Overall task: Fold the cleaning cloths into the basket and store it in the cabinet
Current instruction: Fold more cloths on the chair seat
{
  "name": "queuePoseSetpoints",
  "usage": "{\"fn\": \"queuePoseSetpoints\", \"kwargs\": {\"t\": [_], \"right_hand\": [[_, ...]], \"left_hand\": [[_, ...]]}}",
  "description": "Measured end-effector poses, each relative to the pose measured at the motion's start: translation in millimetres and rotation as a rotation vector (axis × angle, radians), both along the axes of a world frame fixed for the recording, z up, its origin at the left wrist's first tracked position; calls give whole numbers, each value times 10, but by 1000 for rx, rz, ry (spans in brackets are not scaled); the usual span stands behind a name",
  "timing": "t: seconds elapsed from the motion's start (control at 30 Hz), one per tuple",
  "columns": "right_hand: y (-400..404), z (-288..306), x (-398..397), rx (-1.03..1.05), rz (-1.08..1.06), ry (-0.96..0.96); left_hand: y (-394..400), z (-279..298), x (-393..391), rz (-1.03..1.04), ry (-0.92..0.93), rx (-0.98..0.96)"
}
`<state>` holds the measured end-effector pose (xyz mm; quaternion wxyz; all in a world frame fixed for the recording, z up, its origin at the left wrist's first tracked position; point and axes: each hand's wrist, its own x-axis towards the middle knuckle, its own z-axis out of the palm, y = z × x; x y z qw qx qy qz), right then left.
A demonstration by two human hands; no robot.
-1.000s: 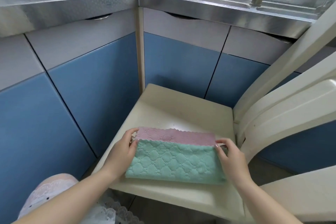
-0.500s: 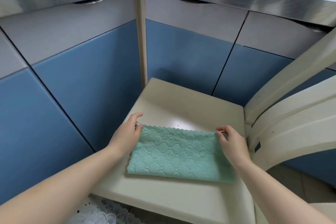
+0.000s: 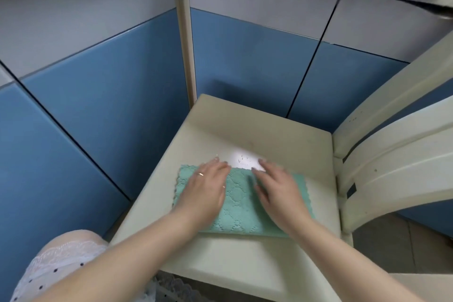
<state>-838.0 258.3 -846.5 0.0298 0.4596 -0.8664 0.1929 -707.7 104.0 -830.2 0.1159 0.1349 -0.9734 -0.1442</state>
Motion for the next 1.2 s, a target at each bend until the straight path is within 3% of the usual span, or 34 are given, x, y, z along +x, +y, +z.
{"fn": "queuePoseSetpoints", "kwargs": {"t": [0.13,0.37,0.8,1.03,1.2], "right_hand": [[-99,-82,228,199,100,31],[2,-106,207,345,16,28],[440,-51,-30,452,-167,-72],[395,1,-52,521,-180,-2],[191,125,-10,279,100,192]], "left_hand": [[346,-148,-107,-52,-261,-93],[287,-179,-22,36,-399,-113],[-74,-246,311,218,-376,-113],[-98,-209,299,230,-387,-92],[265,-113,400,-46,-62,-244]]}}
